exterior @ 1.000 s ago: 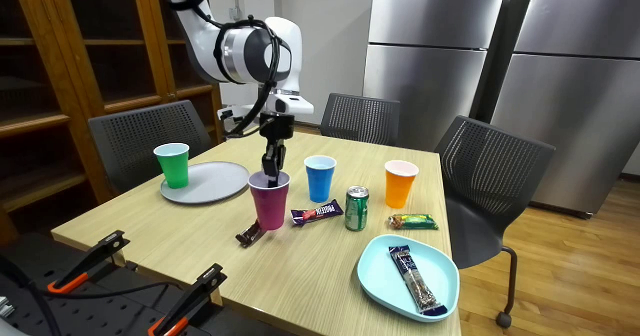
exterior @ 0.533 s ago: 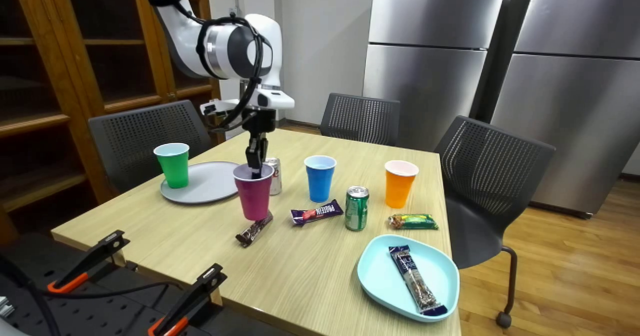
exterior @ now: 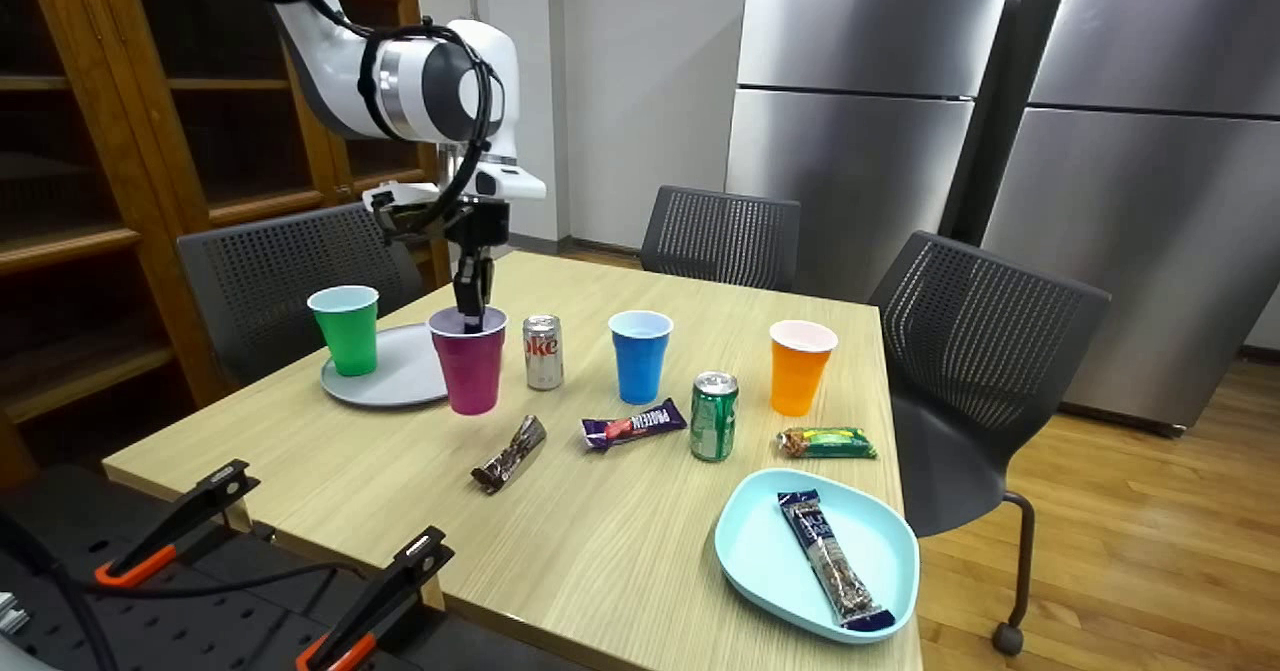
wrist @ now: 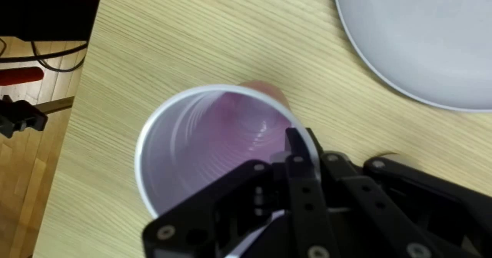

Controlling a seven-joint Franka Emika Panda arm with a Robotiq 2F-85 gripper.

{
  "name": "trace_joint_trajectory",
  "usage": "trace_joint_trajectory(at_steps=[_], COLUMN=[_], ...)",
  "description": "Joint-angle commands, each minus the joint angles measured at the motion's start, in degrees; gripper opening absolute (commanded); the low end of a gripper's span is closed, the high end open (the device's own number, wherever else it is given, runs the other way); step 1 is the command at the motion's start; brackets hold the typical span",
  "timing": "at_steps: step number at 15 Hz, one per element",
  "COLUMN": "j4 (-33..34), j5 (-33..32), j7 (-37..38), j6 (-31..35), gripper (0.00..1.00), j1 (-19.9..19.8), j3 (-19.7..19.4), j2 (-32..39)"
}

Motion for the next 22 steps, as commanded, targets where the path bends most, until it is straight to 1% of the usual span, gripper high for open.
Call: trace_joint_trajectory(at_steps=[1, 4, 10, 15, 22], j4=[3.6, 5.0, 8.9, 12.5, 17.4], j5=[-0.9, -0.2, 2.2, 4.4, 5.1], j7=[0.9, 1.8, 7.7, 12.8, 18.7], j6=[-3.9, -5.1, -6.0, -5.6, -5.1], gripper=[0.0, 0.0, 0.0, 0.0, 0.0], j1=[0.8, 1.7, 3.2, 4.6, 6.5], j3=[1.6, 2.5, 4.6, 6.3, 7.1], j2=[1.0, 1.2, 3.2, 6.0, 10.8])
